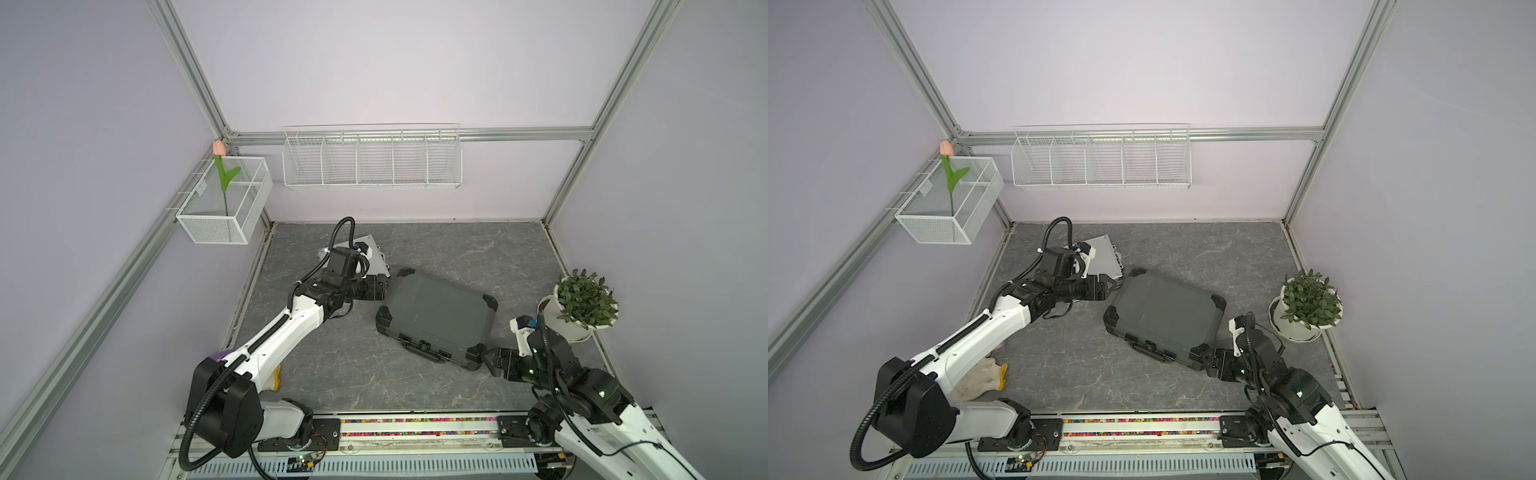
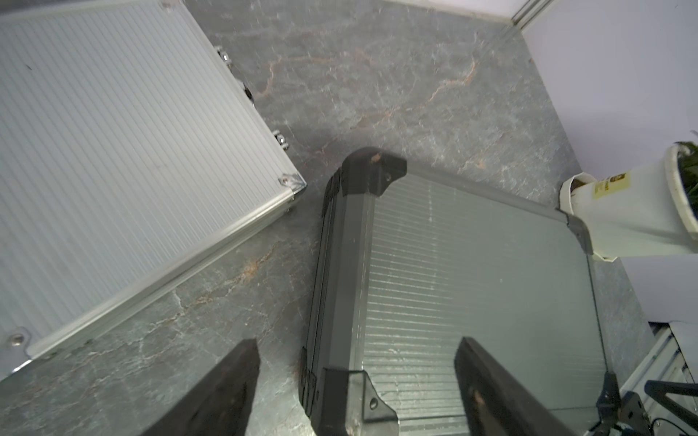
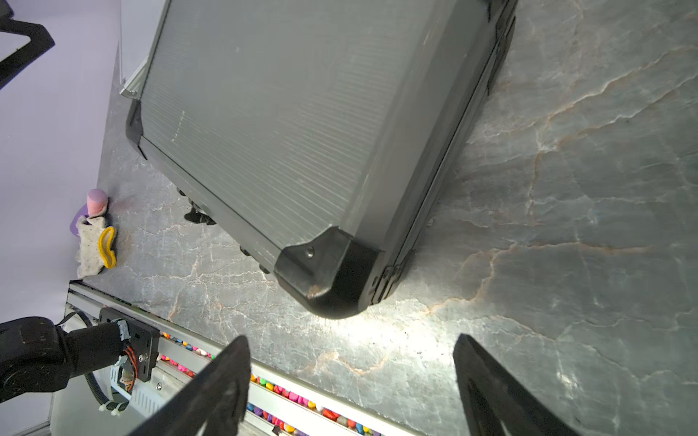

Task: Open the poker set cases
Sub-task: Adjust the poker set case at the center of the board.

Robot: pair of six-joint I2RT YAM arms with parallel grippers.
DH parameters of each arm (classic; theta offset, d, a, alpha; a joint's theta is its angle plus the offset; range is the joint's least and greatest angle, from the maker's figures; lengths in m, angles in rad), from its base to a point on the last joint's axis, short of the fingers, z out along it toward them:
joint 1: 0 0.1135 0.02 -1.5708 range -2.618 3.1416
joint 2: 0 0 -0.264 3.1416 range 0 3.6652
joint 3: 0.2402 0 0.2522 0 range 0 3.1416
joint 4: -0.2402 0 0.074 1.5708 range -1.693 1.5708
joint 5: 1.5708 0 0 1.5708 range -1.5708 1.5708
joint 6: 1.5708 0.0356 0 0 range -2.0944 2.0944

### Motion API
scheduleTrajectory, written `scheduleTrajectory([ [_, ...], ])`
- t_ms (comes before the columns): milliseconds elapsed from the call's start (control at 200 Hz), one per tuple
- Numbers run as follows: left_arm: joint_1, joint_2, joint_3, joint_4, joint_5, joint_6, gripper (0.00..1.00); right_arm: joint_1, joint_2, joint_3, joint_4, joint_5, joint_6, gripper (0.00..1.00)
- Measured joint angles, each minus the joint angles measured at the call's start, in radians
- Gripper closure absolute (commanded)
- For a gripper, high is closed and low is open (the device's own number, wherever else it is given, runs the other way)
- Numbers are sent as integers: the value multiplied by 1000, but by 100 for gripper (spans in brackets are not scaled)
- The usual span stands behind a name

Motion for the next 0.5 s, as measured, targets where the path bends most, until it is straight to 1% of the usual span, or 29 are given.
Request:
scheduleTrajectory([
  [140, 0, 69, 17, -27, 21, 1, 16, 16, 9, 0, -25, 2, 20, 13],
  [300, 8, 92, 17, -43, 50, -2, 15, 47, 26, 1, -36, 13, 41, 12],
  [400, 44, 106, 17, -30, 101, -30, 16, 70, 50, 2, -40, 24, 53, 9],
  [500, 99, 133, 17, -21, 143, -60, 16, 106, 79, 4, -42, 43, 69, 9],
])
